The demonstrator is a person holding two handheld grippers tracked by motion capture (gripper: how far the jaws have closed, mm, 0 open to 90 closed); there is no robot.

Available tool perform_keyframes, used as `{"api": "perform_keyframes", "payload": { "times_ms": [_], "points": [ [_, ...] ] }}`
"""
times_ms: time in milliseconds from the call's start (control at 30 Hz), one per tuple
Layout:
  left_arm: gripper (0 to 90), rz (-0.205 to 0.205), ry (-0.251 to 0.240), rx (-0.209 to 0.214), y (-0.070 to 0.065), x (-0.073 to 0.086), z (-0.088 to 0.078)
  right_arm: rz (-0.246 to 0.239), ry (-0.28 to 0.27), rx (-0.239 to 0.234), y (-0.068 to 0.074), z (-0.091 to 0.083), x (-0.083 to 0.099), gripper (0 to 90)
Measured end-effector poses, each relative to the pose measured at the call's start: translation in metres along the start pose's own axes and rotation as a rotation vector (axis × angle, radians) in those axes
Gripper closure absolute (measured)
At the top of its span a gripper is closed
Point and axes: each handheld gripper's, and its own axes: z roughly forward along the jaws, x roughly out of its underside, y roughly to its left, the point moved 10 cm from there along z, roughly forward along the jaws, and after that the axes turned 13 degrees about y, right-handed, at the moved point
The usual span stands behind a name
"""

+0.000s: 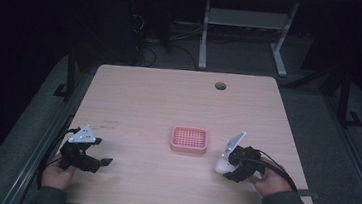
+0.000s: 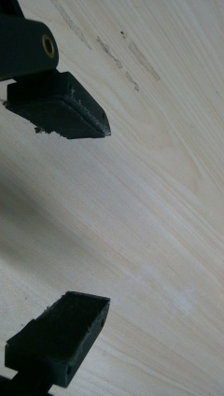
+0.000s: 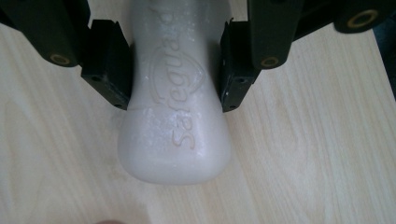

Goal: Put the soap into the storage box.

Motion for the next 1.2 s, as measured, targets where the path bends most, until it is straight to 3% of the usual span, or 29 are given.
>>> {"api": "perform_keyframes", "payload": {
  "times_ms": [500, 833, 1100, 1200],
  "points": [
    [14.9, -0.003, 0.003, 0.002, 0.000, 0.001, 0.000, -0.014, -0.023, -0.011, -0.018, -0.004, -0.018, 49.3],
    [14.9, 0.000, 0.000, 0.000, 0.000, 0.000, -0.001, 0.009, -0.030, -0.021, -0.040, -0.007, -0.027, 49.3],
    [14.9, 0.002, 0.001, 0.001, 0.000, 0.000, -0.001, -0.001, -0.024, -0.024, -0.046, -0.010, -0.035, 49.3],
    [14.9, 0.001, 0.001, 0.001, 0.000, 0.000, -0.001, 0.003, -0.052, -0.034, -0.049, -0.014, -0.039, 49.3]
  ]
}}
